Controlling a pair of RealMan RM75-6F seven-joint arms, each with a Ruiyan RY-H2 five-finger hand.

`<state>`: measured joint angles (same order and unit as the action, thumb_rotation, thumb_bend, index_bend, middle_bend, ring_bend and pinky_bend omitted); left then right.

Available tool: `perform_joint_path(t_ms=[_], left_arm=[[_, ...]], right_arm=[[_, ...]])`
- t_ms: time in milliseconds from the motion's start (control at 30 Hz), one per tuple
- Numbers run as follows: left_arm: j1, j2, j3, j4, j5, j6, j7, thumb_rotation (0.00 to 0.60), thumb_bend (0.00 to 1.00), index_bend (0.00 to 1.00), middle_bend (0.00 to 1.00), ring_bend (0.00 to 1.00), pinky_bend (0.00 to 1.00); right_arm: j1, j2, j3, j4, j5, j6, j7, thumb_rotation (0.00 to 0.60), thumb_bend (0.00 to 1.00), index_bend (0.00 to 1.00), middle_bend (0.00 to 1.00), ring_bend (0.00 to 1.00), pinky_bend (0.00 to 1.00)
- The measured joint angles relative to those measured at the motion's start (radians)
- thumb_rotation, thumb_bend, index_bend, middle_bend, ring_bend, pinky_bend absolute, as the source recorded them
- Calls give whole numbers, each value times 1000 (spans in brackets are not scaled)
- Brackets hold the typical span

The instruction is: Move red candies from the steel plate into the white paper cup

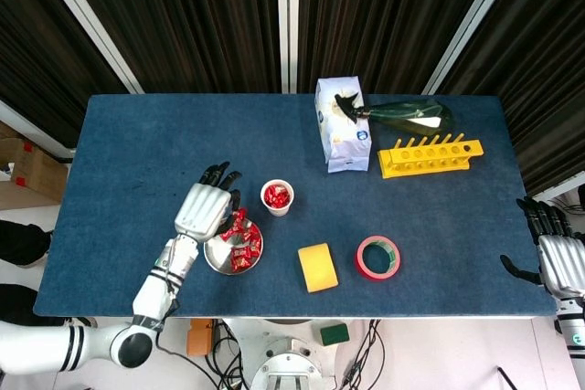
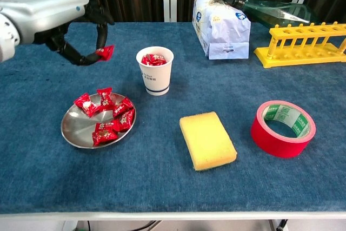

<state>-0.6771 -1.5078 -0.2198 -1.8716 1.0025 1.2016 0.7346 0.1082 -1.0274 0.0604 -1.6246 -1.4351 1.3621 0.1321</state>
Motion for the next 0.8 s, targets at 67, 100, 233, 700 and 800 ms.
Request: perform_joint_path(t_ms=[67, 100, 233, 700, 800], left_arm=[[-30, -23, -29, 36, -28, -13, -2, 600, 384, 577, 185, 25, 111], [-43, -35, -40, 54, -40, -19, -3, 600, 385, 577, 185, 25, 111], [-98, -94, -79, 131, -84, -43, -9, 600, 386, 570, 186, 25, 111], [-160, -159, -80, 243, -139, -60, -39, 600, 188, 217, 183, 25, 111], [-148, -139, -70, 214, -121, -45, -51, 600, 188, 234, 182, 25, 111]], right_arm=[[1, 1, 1, 2, 1, -2, 3, 600, 240, 16, 29, 0, 0], [1, 1, 1, 3, 1, -3, 4, 600, 240, 16, 29, 0, 0], [3, 3, 2, 5, 4, -8, 10, 600, 240, 16, 29, 0, 0], [6, 4, 2, 9, 4, -14, 17, 600, 240, 16, 29, 0, 0], [5, 4, 3, 7, 6, -13, 15, 600, 240, 16, 29, 0, 0]])
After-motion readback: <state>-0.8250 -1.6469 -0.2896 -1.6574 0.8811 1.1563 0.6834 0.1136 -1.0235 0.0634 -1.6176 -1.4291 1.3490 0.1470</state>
